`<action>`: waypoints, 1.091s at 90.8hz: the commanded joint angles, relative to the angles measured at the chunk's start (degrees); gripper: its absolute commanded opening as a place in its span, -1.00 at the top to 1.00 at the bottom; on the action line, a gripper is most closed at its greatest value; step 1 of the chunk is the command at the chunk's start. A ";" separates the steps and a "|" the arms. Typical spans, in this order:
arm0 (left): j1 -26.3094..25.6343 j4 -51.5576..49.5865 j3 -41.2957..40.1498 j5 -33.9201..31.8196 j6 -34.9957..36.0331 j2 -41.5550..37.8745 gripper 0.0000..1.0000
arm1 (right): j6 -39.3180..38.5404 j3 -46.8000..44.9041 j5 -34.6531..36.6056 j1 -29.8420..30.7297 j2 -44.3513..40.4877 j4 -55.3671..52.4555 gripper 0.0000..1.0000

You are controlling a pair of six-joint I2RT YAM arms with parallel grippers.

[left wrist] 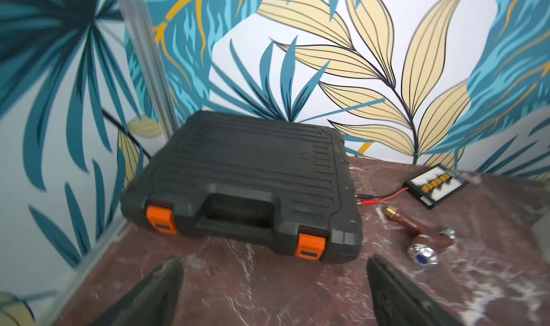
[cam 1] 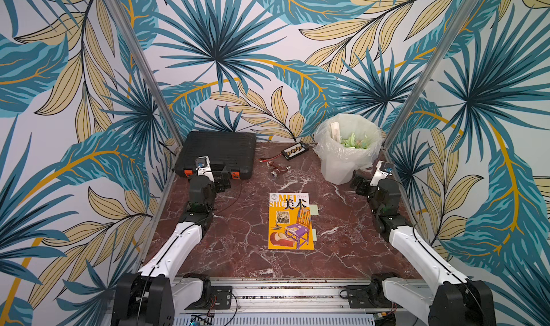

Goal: Peel off the used sticky note
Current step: Open the book at the center of the board.

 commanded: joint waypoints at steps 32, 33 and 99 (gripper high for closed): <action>-2.66 -17.44 2.48 23.22 -27.68 7.32 -1.00 | 17.49 0.24 -33.42 2.34 11.27 -4.39 -0.83; -3.14 -17.66 2.51 23.03 -27.66 7.43 -1.00 | 17.33 0.52 -33.33 2.51 11.90 -4.89 -0.82; -20.57 -9.94 0.88 18.84 -31.81 21.18 -1.00 | 18.80 5.89 -38.86 7.25 33.12 -14.27 -0.51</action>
